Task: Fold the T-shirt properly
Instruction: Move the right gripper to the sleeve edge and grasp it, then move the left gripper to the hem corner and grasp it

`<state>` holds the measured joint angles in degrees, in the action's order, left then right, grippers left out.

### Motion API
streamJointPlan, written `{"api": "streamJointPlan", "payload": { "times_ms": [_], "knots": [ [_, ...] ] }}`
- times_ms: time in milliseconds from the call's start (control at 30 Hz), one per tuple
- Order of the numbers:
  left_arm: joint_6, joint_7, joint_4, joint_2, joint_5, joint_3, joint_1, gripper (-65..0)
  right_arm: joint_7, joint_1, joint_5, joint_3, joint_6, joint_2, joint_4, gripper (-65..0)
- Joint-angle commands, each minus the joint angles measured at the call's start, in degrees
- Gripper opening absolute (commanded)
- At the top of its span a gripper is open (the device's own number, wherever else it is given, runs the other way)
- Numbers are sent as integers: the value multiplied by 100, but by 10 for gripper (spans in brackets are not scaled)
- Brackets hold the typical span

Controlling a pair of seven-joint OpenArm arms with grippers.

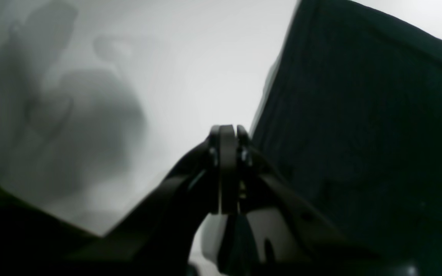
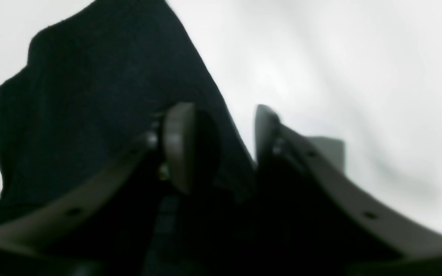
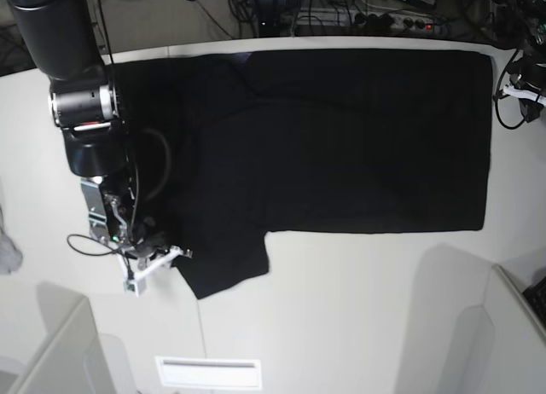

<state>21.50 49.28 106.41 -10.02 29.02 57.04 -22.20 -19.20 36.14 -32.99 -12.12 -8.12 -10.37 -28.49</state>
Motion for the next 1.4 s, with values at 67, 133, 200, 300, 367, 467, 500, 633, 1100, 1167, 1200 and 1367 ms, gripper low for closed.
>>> {"api": "streamJointPlan", "payload": {
  "times_ms": [67, 133, 200, 300, 367, 467, 500, 633, 1100, 1167, 1200, 1367],
  "knots": [
    [17, -114, -166, -171, 57, 77, 290, -650, -352, 30, -2, -6, 25, 4, 14, -528],
    [17, -106, -369, -303, 57, 33, 413, -650, -352, 30, -2, -6, 25, 4, 14, -573],
    [17, -97, -588, -418, 57, -2, 571, -535, -370, 30, -2, -6, 25, 4, 14, -630],
    [9, -97, -940, -673, 57, -152, 844, -301, -370, 30, -2, 3, 25, 4, 14, -650],
    [0, -97, -1248, -813, 57, -275, 1099, -176, -379, 30, -11, 12, 25, 4, 14, -650],
    [-9, -97, -1793, -1033, 57, -477, 1521, -97, -396, 30, -11, 3, 25, 4, 14, -650],
    [-9, -97, -1969, -1130, 57, -565, 1661, -95, -396, 30, -11, 3, 25, 4, 14, -650],
    [-18, -123, -2716, -1455, 48, -1049, 2242, -94, -396, 47, -11, 12, 25, 4, 14, -650],
    [17, -765, -4975, -1701, -1631, -2578, 4316, -94, -396, 47, -11, 30, 25, 4, 14, -650],
    [17, -950, -5353, -1701, -1640, -2895, 4536, -94, -396, 47, -11, 30, 25, 4, 14, -650],
    [9, -1020, -5555, -1701, -1649, -2991, 4650, -94, -396, 47, -11, 30, 25, 4, 14, -650],
    [-9, -1442, -6514, -1710, -1649, -3194, 5151, -94, -396, 47, -11, 30, 25, 4, 14, -650]
  ]
}}
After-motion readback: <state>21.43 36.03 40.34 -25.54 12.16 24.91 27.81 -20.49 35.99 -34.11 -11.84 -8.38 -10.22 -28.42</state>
